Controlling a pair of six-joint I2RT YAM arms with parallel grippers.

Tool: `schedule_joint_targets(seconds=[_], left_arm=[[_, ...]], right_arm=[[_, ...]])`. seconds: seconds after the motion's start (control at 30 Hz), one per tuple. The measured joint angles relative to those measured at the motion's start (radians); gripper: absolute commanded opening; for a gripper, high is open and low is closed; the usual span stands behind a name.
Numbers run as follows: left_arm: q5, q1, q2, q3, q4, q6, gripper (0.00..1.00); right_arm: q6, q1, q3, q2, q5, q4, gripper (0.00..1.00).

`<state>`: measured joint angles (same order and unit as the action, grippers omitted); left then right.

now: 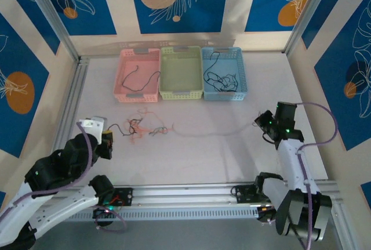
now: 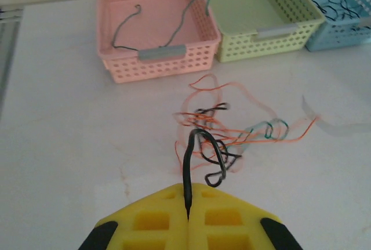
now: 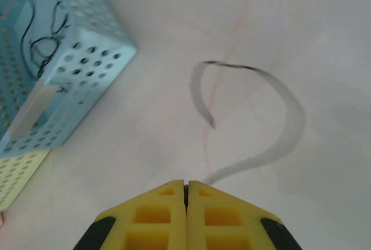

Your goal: Untangle the cables

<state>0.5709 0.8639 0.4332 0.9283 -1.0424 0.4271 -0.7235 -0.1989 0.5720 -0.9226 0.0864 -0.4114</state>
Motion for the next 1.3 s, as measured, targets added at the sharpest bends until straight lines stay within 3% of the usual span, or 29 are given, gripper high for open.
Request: schedule_joint_targets(seconds=[0.47, 0.63, 0.97, 1.3], left_arm=[[0.005, 0.0, 0.001, 0.0, -0.011, 0.007, 0.0], [-0.029, 0.0, 0.007, -0.001, 0.006, -0.01, 0.0], [-0.058, 0.0, 0.022, -0.008, 0.013, -0.018, 0.0], [-0.07, 0.0, 0.023, -0.008, 0.017, -0.018, 0.0]], right_arm=[[-0.011, -0.001, -0.011, -0.03, -0.098, 0.018, 0.0], [-0.013, 0.088, 0.031, -0.023, -0.174, 0.012, 0.0], [0.021, 0.308, 0.477, 0.003, -0.115, 0.037, 0.0], [0.08, 0.39, 0.882, -0.333, 0.037, 0.166, 0.0]])
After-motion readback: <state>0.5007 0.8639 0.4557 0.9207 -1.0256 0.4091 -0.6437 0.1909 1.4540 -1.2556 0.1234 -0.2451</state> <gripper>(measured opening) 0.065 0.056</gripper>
